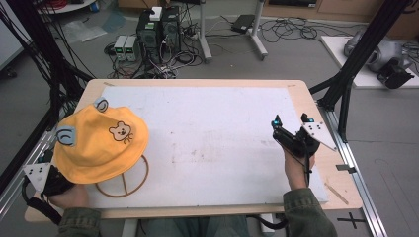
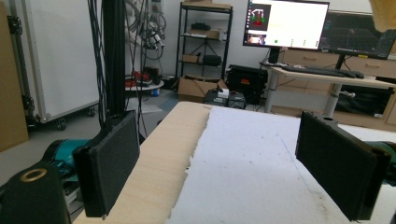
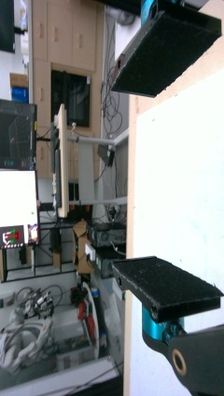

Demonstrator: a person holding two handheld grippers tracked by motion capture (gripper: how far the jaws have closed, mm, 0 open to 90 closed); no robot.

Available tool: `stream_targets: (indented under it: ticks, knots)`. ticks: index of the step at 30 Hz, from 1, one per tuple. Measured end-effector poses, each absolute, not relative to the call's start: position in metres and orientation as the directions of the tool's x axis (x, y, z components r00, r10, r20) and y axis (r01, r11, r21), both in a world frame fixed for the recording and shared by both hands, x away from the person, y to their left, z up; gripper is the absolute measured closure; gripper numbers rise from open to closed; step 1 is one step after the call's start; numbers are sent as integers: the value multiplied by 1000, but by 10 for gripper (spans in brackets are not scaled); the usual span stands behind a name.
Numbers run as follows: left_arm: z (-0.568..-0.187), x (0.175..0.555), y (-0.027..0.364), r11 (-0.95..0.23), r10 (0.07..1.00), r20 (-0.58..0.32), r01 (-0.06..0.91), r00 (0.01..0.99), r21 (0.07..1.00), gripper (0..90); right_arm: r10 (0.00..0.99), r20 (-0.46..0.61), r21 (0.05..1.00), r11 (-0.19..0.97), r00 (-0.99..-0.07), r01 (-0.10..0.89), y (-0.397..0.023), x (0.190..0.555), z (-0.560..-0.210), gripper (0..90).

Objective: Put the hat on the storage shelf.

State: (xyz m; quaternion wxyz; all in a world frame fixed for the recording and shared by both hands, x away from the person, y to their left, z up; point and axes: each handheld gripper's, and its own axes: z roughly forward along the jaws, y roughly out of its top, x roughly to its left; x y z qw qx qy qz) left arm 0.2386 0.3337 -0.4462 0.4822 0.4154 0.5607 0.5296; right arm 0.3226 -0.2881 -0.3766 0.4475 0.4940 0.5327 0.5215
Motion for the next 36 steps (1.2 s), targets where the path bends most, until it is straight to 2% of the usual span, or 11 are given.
stream_targets:
  ticks: [7, 10, 36]
  knots:
    - [-446, 239, 333, 94, 977, -101, -46, -189, 995, 141, 995, 57, 996, -52, -84, 70, -290, 317, -403, 122]
    - [-446, 239, 333, 92, 977, -99, -46, -188, 995, 141, 996, 24, 996, -17, -85, 86, -290, 318, -411, 122]
    - [-447, 239, 333, 101, 976, -108, -42, -188, 994, 141, 996, 30, 995, -22, -82, 95, -289, 316, -415, 122]
